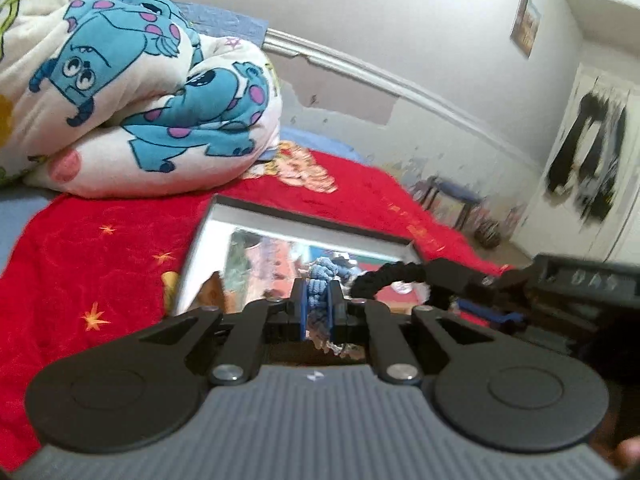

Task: Organize objects

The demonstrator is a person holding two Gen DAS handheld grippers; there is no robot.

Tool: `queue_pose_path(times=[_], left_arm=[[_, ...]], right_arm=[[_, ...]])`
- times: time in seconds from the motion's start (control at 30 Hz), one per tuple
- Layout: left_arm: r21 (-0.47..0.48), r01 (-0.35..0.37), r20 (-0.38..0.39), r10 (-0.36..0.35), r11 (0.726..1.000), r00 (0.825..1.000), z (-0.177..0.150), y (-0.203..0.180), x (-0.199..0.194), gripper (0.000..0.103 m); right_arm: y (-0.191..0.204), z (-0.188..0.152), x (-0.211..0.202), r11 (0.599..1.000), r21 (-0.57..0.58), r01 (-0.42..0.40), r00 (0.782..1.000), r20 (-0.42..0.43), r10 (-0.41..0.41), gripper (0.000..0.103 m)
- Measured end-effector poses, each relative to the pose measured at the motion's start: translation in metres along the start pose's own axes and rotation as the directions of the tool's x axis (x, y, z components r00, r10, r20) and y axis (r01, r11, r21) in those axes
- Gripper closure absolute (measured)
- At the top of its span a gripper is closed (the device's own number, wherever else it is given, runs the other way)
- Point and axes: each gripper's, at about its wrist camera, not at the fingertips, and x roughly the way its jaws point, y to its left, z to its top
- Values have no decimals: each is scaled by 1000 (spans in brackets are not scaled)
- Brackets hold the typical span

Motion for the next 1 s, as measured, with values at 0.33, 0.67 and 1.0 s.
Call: queue_pose_path(times=[0.33, 0.67, 1.0], left_arm=[[-11, 19, 46, -19, 1000, 999, 9, 2, -4, 91], [-12, 9, 63, -9, 1000, 998, 19, 8, -1, 91], [-43, 25, 30, -24, 999, 999, 26, 17, 12, 91]], right_arm=[[5, 10, 4, 998, -35, -60, 998, 14, 61, 93], [8, 18, 17, 995, -51, -90, 996, 13, 90, 93], [6, 26, 27, 991, -70, -114, 993, 20, 116, 93]])
